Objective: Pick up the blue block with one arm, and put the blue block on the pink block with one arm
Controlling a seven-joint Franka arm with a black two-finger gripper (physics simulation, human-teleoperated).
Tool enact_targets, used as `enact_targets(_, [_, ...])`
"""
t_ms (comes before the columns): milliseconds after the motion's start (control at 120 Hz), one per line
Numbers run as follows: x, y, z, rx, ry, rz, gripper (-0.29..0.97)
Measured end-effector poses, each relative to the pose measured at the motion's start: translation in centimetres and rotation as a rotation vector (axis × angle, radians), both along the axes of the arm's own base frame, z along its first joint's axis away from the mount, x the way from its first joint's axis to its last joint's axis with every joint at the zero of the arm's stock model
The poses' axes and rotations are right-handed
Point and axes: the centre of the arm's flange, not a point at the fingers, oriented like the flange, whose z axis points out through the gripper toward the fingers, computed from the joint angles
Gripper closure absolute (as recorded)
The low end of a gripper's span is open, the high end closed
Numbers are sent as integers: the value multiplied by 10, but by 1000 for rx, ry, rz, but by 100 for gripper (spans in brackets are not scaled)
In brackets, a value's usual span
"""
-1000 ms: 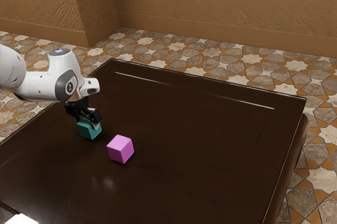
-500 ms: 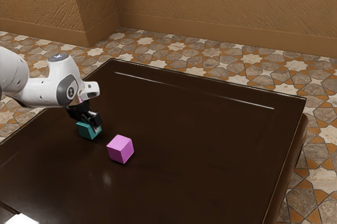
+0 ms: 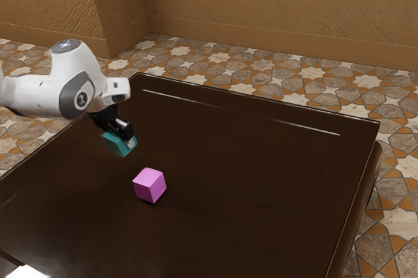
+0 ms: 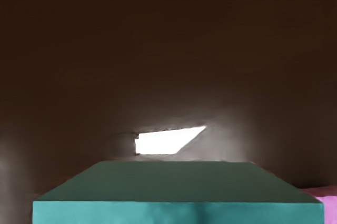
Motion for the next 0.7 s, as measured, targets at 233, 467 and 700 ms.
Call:
enact_targets(233, [-15, -91, -8, -34, 40, -18, 34])
enact_targets(467, [-51, -64, -1, -66, 69, 198, 36])
enact_targets(700, [-58, 15, -19, -68, 107, 455, 34])
